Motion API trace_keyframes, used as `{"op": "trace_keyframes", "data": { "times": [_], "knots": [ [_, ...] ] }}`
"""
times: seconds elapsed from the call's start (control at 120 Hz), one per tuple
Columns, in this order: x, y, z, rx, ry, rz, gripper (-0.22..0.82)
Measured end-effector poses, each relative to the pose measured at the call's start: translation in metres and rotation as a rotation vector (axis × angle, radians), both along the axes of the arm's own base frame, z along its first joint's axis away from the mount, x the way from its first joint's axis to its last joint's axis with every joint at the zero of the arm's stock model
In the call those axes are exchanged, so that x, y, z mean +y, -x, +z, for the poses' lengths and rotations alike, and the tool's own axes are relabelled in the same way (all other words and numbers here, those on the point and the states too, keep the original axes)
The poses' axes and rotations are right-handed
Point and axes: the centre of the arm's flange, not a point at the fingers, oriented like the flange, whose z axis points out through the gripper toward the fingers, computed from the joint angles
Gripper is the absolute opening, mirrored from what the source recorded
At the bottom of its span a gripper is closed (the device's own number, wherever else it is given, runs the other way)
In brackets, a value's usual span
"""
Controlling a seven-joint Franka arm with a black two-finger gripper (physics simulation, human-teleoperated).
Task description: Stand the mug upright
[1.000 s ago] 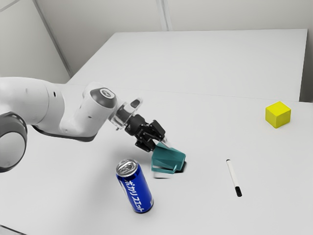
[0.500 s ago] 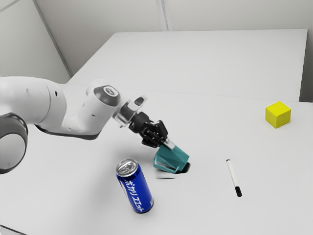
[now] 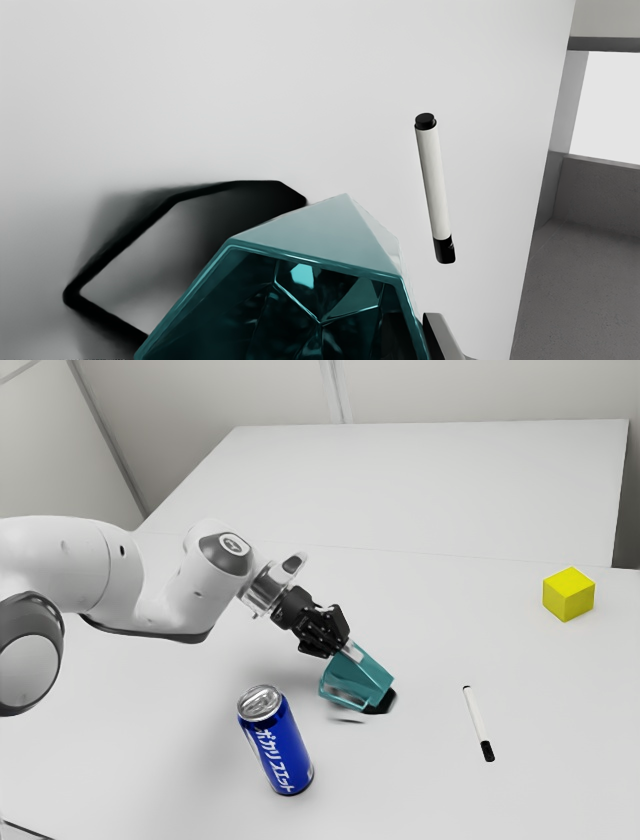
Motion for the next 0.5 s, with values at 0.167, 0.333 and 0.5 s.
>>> {"op": "trace_keyframes", "data": {
  "times": [0.167,0.333,0.5],
  "knots": [
    [-0.001,-0.001,0.011,-0.018,-0.006,-0.007,-0.17],
    [0.006,0.0,0.051,-0.111,-0.077,-0.049,-0.17],
    [0.026,0.005,0.104,-0.258,-0.287,-0.168,-0.18]
  ]
}}
